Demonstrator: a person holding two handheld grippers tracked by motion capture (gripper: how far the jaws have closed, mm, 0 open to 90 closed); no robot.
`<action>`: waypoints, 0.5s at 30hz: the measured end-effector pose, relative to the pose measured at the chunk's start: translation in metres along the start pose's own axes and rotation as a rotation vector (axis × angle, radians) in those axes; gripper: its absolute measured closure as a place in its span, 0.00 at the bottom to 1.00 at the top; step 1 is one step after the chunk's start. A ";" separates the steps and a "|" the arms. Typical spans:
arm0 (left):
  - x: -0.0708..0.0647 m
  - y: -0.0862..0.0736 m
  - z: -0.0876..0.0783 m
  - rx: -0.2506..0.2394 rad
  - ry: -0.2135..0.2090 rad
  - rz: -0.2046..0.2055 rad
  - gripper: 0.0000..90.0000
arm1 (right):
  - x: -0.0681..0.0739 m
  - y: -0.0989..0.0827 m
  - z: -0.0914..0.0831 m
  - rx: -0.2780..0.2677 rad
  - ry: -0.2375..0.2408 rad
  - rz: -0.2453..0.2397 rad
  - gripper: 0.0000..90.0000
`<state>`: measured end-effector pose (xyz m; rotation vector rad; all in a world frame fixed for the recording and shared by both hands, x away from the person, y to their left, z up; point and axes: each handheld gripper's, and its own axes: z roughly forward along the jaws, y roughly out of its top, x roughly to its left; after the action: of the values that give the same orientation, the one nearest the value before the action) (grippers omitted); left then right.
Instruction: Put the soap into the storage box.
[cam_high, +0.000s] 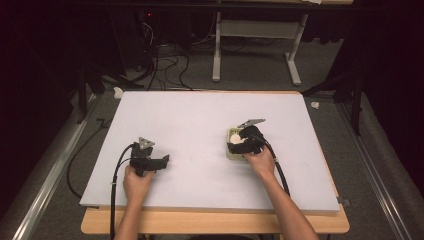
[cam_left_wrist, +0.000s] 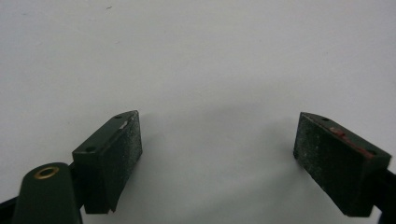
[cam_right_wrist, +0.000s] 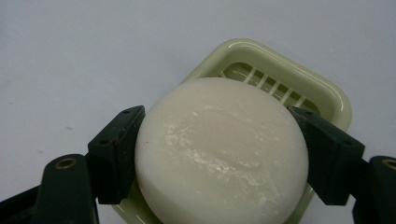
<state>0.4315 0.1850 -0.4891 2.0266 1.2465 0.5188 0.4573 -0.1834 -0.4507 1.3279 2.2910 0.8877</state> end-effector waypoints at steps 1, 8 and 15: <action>0.000 0.000 0.000 -0.001 0.001 -0.001 0.18 | -0.001 0.000 0.000 0.000 0.002 0.002 0.27; 0.000 0.000 0.000 -0.001 0.001 -0.001 0.17 | 0.002 0.006 -0.012 -0.062 0.005 0.003 0.28; 0.000 0.000 0.000 -0.001 0.001 -0.001 0.18 | 0.001 0.007 -0.018 -0.087 0.005 0.010 0.28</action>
<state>0.4315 0.1849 -0.4892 2.0248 1.2470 0.5198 0.4514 -0.1863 -0.4324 1.3023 2.2249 0.9830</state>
